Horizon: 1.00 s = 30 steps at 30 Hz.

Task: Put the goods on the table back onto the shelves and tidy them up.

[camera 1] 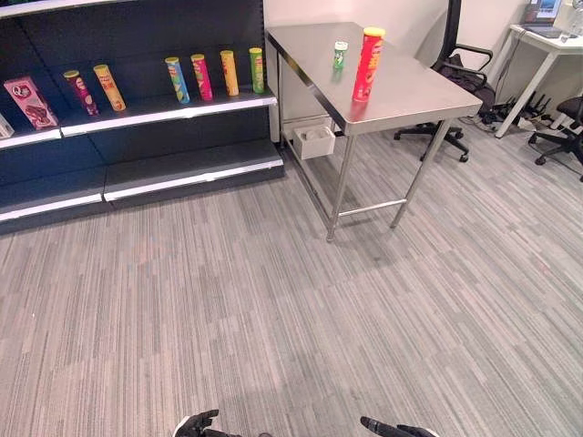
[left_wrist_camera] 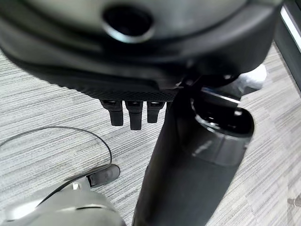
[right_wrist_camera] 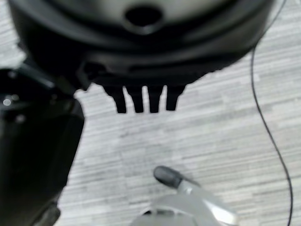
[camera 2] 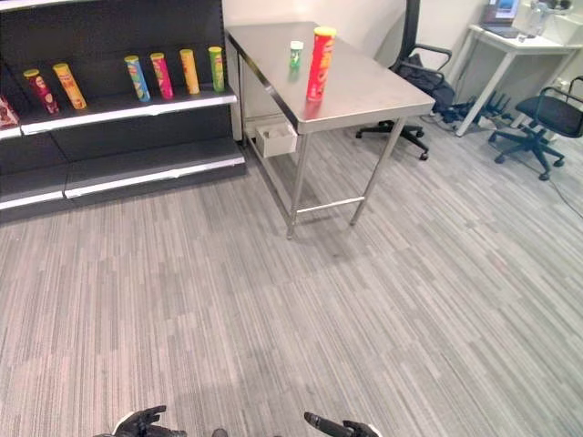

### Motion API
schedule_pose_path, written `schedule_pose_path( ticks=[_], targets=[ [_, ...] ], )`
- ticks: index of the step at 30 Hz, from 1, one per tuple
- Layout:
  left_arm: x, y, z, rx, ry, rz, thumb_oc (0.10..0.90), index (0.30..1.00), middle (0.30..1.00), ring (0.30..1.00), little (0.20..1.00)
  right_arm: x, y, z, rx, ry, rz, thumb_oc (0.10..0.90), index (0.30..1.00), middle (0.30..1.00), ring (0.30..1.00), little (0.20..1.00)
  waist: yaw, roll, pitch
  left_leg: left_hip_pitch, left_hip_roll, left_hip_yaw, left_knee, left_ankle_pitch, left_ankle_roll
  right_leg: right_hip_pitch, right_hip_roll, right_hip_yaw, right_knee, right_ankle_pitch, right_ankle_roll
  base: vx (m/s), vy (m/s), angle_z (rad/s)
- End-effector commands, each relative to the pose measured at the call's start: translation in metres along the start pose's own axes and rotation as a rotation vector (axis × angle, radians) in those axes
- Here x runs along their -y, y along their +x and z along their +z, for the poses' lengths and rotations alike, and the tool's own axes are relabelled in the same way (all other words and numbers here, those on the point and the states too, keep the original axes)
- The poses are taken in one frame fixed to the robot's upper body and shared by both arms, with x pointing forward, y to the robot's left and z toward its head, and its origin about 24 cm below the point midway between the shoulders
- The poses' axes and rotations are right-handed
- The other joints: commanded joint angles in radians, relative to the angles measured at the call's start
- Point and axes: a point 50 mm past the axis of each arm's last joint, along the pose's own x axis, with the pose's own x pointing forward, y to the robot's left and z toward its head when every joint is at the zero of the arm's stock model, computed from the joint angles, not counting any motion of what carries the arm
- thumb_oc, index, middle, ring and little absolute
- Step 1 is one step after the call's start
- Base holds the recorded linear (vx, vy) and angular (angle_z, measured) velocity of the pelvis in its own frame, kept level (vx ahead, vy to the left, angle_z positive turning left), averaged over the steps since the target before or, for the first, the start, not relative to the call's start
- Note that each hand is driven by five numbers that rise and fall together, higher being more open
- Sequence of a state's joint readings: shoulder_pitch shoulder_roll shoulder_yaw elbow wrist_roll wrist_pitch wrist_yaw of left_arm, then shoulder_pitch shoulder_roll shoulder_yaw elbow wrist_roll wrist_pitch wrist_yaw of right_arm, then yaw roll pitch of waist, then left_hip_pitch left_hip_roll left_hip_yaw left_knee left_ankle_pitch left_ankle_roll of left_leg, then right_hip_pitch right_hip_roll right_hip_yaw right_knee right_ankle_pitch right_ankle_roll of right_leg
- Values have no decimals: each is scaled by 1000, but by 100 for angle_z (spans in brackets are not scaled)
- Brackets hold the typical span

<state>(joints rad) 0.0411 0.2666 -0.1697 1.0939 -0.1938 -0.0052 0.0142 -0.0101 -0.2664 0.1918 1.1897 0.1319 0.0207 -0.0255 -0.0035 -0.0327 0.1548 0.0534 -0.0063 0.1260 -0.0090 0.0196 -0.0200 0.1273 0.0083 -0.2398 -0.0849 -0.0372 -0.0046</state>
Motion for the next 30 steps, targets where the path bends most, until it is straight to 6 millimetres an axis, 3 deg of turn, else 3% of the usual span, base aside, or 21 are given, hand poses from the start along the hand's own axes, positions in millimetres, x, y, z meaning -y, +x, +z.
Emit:
schedule_pose_path(
  ticks=[1,2,3,5,8,9,10,11,12,13,15,16,17,19,21,22,23,25,26,28,30],
  targets=[
    [-1,4,30,100,-73,19,800,900,900,900,900,28,0,18,71,-54,-76,800,900,900,900,900,24,-16,21,-51,68,24,139,-62,-61,-31,-61,-19,-2,40,93,-35,-104,6],
    [2,3,40,149,-144,16,800,900,900,900,900,30,-1,22,88,-49,-83,800,900,900,900,900,30,-22,44,-123,69,4,245,-67,-71,-31,-60,-25,-2,32,78,3,-137,17],
    [4,2,47,183,-176,5,800,900,900,900,900,31,-1,25,105,-45,-87,800,900,900,900,900,35,-24,66,-194,75,-26,366,-24,-84,-22,-52,-31,-2,25,60,22,-174,23],
    [6,2,48,178,-190,8,800,900,900,900,900,33,-2,27,111,-29,-96,800,900,900,900,900,40,-27,92,-270,78,-53,484,35,-93,-13,-43,-41,0,15,45,66,-104,28],
    [9,2,42,162,-204,-1,800,900,900,900,900,34,-2,23,95,-25,-97,800,900,900,900,900,53,-22,89,-300,77,-17,357,2,-66,8,-40,-56,-2,-12,59,224,40,25],
    [10,2,41,161,-216,-5,800,900,900,900,900,34,-2,23,96,-29,-99,800,900,900,900,900,60,-20,83,-304,81,-11,281,24,-64,11,-38,-57,-2,-20,62,193,83,23],
    [9,2,39,157,-226,-3,800,900,900,900,900,34,-2,24,100,-35,-98,800,900,900,900,900,69,-10,79,-308,90,-11,168,86,-72,19,-29,-54,-2,-33,67,193,82,12],
    [9,2,39,157,-226,-3,800,900,900,900,900,34,-2,24,100,-35,-98,800,900,900,900,900,69,-10,80,-307,90,-11,167,87,-72,19,-30,-54,-2,-33,67,338,136,-2],
    [7,1,42,171,-236,6,800,900,900,900,900,36,-2,28,114,-53,-105,800,900,900,900,900,91,6,74,-352,114,-15,10,172,-90,40,-15,-49,-2,-60,69,580,227,4],
    [5,2,42,169,-239,13,800,900,900,900,900,38,-1,33,126,-42,-116,800,900,900,900,900,110,7,76,-382,133,15,-78,213,-116,94,-9,-26,-2,-95,77,580,228,4],
    [3,1,36,154,-244,18,800,900,900,900,900,36,-1,32,121,-46,-108,800,900,900,900,900,116,8,60,-371,140,33,-78,203,-108,109,-4,-15,-2,-101,87,454,209,-33],
    [0,0,30,139,-240,31,800,900,900,900,900,31,-1,30,118,-50,-94,800,900,900,900,900,129,3,37,-351,142,55,-78,249,-103,143,-10,10,-2,-117,95,556,275,-70],
    [-3,0,29,139,-242,39,800,900,900,900,900,28,0,31,118,-48,-85,800,900,900,900,900,137,-7,26,-340,134,65,-78,252,-92,157,-23,18,-2,-118,101,545,280,-73],
    [-9,0,24,124,-231,57,800,900,900,900,900,21,0,30,114,-52,-64,800,900,900,900,900,149,-35,7,-314,111,81,-68,230,-67,158,-63,27,53,-120,122,411,245,-74],
    [-18,-1,26,125,-210,77,800,900,900,900,900,12,1,34,123,-75,-30,800,900,900,900,900,158,-59,-7,-271,71,114,-54,172,-21,88,-122,15,245,-72,168,387,375,-18],
    [-23,0,34,143,-203,89,800,900,900,900,900,12,1,44,151,-61,-28,800,900,900,900,900,137,-59,15,-232,39,119,-47,131,11,-8,-168,24,449,39,197,237,412,8],
    [-27,0,37,150,-199,105,800,900,900,900,900,11,1,50,166,-63,-28,800,900,900,900,900,120,-53,31,-199,26,128,-47,107,28,-56,-199,18,542,130,206,231,424,12],
    [-30,0,45,166,-206,118,800,900,900,900,900,7,1,47,165,-61,-22,800,900,900,900,900,90,-15,45,-111,14,128,-67,56,50,-151,-260,-23,717,185,215,296,337,41],
    [-30,0,50,185,-210,118,800,900,900,900,900,7,1,44,155,-59,-23,800,900,900,900,900,81,-6,50,-91,14,132,-71,47,55,-169,-282,-60,692,161,191,413,211,34],
    [-26,0,67,245,-183,98,800,900,900,900,900,11,1,35,118,-51,-40,800,900,900,900,900,47,7,62,-33,10,119,-78,6,34,-202,-282,-140,407,87,164,421,15,22],
    [-23,0,74,263,-166,86,800,900,900,900,900,12,1,32,104,-47,-43,800,900,900,900,900,28,-4,72,-1,1,109,-78,-21,18,-230,-252,-137,214,127,179,359,-94,23]
  ],
)
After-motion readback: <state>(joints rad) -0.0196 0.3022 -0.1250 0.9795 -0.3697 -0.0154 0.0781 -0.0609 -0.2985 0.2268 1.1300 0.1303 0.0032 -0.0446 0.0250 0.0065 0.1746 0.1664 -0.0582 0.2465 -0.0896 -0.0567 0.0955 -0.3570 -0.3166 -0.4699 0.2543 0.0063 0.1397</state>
